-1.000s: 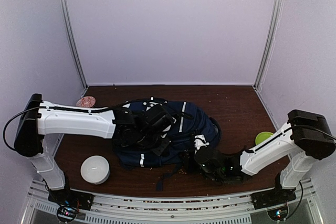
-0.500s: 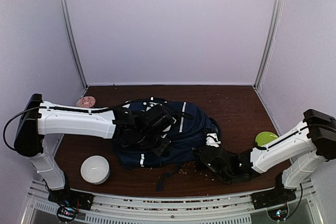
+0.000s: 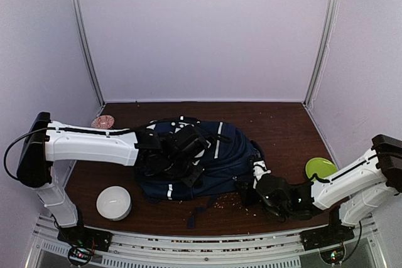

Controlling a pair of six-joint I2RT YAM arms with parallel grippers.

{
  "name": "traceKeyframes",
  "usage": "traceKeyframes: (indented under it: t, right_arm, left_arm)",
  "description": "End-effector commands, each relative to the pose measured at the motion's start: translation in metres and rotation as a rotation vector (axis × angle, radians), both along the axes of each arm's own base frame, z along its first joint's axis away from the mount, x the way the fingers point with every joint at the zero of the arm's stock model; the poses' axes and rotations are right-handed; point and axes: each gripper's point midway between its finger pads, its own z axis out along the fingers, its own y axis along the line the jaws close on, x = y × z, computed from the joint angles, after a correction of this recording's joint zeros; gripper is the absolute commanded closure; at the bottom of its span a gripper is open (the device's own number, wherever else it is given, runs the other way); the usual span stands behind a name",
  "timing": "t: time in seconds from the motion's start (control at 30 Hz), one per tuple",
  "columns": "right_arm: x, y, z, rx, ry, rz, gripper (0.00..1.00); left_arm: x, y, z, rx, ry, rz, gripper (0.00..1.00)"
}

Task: Pack the student bag
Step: Unzip the student bag at the center of the board.

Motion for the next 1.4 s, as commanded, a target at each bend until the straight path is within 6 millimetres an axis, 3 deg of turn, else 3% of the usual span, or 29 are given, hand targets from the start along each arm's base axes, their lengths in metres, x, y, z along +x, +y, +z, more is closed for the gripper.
traceKeyframes:
  t: [0.0,0.13,0.3,0.4,0.53,0.87,1.17,1.37]
  right_arm:
    - [-0.001,0.008,0.003,0.012,-0.019,0.050,0.86]
    - [-0.002,0.009,0.004,0.001,-0.027,0.065,0.88]
    - [0.002,0.008,-0.002,-0.056,-0.017,0.036,0.73]
    - [0.007,0.003,-0.009,-0.106,-0.003,-0.008,0.72]
    - [0.009,0.005,-0.016,-0.132,0.011,-0.016,0.79]
    - [0.010,0.010,-0.010,-0.105,-0.007,-0.007,0.99]
    - [0.007,0.001,-0.003,-0.101,-0.019,-0.002,1.00]
    - [0.009,-0.023,-0.002,-0.152,-0.019,-0.076,1.00]
  left_arm:
    - [-0.006,0.009,-0.010,0.027,0.044,0.030,1.00]
    - [-0.007,0.011,-0.010,0.029,0.042,0.030,1.00]
    - [-0.007,0.010,-0.009,0.025,0.041,0.028,1.00]
    - [-0.007,0.011,-0.009,0.026,0.041,0.030,1.00]
    - [-0.006,0.011,-0.009,0.027,0.040,0.029,1.00]
    - [-0.007,0.013,-0.009,0.030,0.038,0.028,1.00]
    - [-0.007,0.015,-0.008,0.032,0.032,0.030,1.00]
    - [-0.007,0.022,-0.010,0.048,0.024,0.040,1.00]
